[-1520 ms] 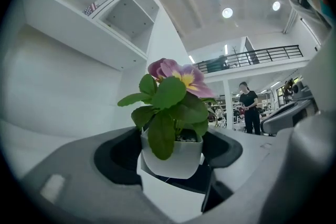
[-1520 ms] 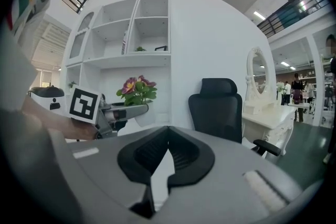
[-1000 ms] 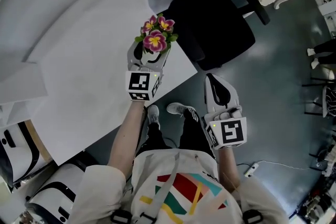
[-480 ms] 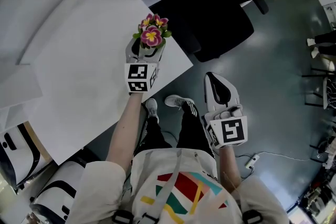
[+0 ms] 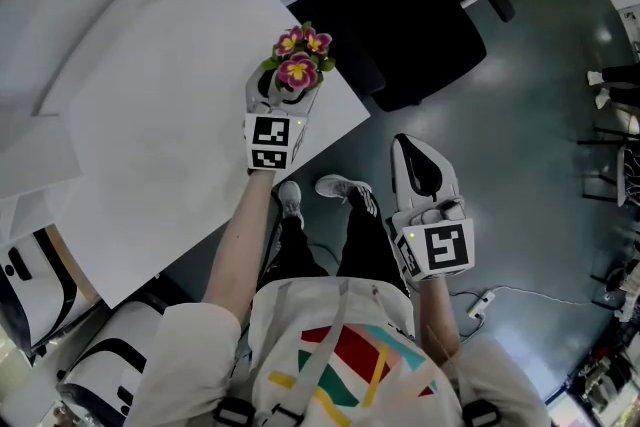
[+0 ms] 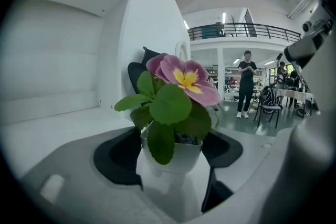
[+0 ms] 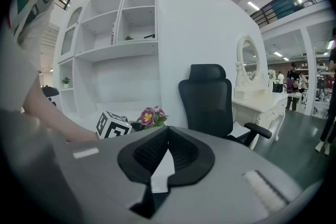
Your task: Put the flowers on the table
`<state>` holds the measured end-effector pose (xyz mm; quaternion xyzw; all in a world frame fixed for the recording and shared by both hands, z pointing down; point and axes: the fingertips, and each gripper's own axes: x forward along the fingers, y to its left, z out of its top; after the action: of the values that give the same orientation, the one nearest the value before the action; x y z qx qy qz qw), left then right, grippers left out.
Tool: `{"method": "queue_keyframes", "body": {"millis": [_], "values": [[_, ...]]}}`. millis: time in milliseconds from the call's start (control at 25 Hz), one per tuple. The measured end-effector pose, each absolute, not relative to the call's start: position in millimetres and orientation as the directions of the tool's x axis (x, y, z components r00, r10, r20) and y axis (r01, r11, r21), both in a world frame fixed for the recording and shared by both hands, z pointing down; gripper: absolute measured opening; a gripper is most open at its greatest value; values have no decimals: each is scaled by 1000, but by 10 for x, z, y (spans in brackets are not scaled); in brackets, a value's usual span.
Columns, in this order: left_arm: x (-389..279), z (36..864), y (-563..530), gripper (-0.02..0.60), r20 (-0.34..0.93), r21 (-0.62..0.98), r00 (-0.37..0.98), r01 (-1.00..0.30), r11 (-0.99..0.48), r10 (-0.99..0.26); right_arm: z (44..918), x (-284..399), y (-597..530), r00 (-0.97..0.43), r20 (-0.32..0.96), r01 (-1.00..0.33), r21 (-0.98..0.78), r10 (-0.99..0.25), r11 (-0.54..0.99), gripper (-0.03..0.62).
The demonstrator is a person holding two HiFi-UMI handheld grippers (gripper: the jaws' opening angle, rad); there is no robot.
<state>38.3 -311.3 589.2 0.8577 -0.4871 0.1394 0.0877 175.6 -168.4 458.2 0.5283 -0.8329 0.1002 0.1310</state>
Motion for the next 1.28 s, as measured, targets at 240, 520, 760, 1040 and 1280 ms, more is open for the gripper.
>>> {"method": "queue_keyframes", "body": {"millis": [240,520,760,1040,1280], "values": [[373,5890,-3121,348,326,4,480,-862,-506,-814,4593,1749,-1633,-410,325,-906,-36,-852,422,2],[384,5882,-3113,368,323,43,483,-867,-497,-814,4576,1750,-1643,-415,316,-904,-36,-853,427,2],[427,5849,-3063,394,310,58,503,-857,-512,-807,4541,1712,-1644,-421,310,-901,-32,-852,433,2],[425,5884,-2887,453,320,81,513,-853,-516,-797,4459,1582,-1616,-444,297,-889,-28,-846,457,2],[287,5793,-2719,492,305,69,503,-859,-508,-809,4377,1375,-1572,-473,280,-873,-26,-835,486,2]]}}
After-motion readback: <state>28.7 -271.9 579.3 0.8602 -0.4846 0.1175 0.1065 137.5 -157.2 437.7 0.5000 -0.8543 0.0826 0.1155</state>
